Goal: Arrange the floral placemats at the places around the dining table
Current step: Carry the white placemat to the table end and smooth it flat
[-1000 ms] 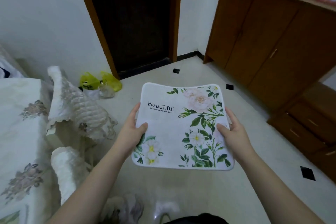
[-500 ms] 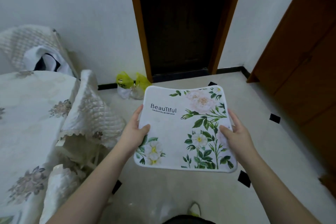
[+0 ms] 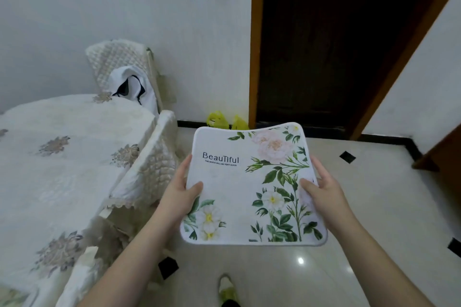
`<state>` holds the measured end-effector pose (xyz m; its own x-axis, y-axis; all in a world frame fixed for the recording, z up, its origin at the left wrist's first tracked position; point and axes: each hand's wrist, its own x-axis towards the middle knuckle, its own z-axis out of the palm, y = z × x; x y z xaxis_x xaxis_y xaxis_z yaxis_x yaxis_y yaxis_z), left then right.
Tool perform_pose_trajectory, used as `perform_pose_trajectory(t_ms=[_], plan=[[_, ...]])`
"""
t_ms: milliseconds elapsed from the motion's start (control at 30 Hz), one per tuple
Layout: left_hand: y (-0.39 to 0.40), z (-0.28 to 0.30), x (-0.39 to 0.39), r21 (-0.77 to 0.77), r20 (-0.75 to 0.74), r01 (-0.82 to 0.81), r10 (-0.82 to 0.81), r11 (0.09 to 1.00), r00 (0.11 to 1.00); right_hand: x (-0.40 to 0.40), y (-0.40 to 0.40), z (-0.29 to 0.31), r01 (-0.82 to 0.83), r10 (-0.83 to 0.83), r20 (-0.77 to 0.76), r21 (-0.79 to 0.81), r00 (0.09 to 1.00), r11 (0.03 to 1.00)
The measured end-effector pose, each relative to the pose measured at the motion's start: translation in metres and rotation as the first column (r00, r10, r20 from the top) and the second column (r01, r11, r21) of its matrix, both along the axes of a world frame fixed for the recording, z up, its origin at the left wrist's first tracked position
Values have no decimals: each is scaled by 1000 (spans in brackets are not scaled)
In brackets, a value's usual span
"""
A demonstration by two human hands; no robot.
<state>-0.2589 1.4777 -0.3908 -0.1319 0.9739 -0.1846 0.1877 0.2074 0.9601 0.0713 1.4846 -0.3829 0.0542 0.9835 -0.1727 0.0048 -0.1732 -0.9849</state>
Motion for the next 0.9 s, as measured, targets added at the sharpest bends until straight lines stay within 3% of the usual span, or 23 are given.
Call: perform_pose_trajectory(t_ms=[100, 333, 600, 900], plan=[[26, -2, -21, 2, -22, -51, 51, 999, 998, -21, 43, 0, -58, 58, 10, 19, 998, 998], [103, -6, -67, 29, 101, -107, 104, 994, 989, -73, 143, 0, -114, 114, -8, 2, 993, 994], [175, -8, -122, -1, 85, -119, 118, 993, 989, -125, 227, 4, -170, 169, -22, -21, 985, 985], [242, -10, -143, -2, 109, -253, 251, 968, 962, -155, 335, 4, -249, 247, -39, -78, 968, 965]])
